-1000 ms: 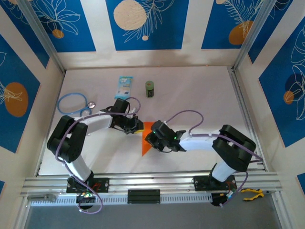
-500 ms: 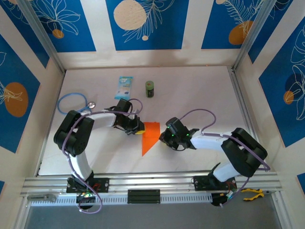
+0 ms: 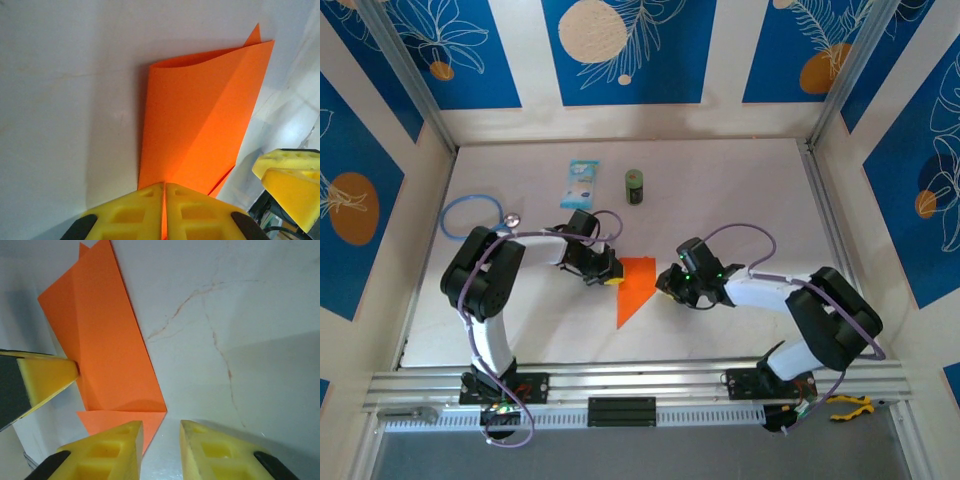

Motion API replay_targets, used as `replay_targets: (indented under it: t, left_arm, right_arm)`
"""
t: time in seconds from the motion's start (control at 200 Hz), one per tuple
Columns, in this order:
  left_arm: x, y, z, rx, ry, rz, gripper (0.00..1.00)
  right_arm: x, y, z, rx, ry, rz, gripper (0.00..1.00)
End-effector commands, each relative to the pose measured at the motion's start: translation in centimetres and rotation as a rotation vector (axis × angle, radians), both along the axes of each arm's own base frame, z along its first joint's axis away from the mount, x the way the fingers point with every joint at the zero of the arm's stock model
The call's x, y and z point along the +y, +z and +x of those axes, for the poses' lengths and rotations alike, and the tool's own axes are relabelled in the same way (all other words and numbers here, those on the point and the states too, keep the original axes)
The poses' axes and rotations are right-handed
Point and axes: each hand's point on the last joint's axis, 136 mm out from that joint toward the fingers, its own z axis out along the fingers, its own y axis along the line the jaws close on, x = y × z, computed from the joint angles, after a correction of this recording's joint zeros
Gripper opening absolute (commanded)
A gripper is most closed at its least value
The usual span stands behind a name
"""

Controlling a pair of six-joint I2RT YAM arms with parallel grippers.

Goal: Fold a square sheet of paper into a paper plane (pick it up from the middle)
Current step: Fold the wing for the fifth time at the center of the table.

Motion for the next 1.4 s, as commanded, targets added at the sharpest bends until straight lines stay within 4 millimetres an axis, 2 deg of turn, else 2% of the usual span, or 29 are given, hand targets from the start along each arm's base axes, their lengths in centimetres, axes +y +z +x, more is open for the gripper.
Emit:
replay_targets:
  t: [0.0, 0.26, 0.7, 1.161, 1.396]
  left_arm:
    - [0.8, -1.7, -1.8, 0.034, -0.049, 0.047, 0.11]
    - [1.0, -2.0, -2.6, 0.036, -0.076, 0.047, 0.11]
    - [1.0, -1.9, -2.5, 0.032, -0.087, 0.046, 0.11]
    - [1.0, -2.0, -2.5, 0.031, -0.090, 0.048, 0.10]
    - [1.0, -2.0, -2.6, 0.030, -0.089, 0.045, 0.10]
  right_arm:
    - [1.1, 0.4, 0.0, 0.015, 0.051, 0.033, 0.26]
    - [1.4, -0.5, -0.3, 0.051, 0.050, 0.029, 0.27]
    - [2.7, -0.9, 0.0, 0.050, 0.068, 0.103, 0.27]
    - [2.7, -0.3, 0.5, 0.010, 0.067, 0.140, 0.27]
    - [3.0, 0.1, 1.3, -0.029, 0.098, 0.169, 0.26]
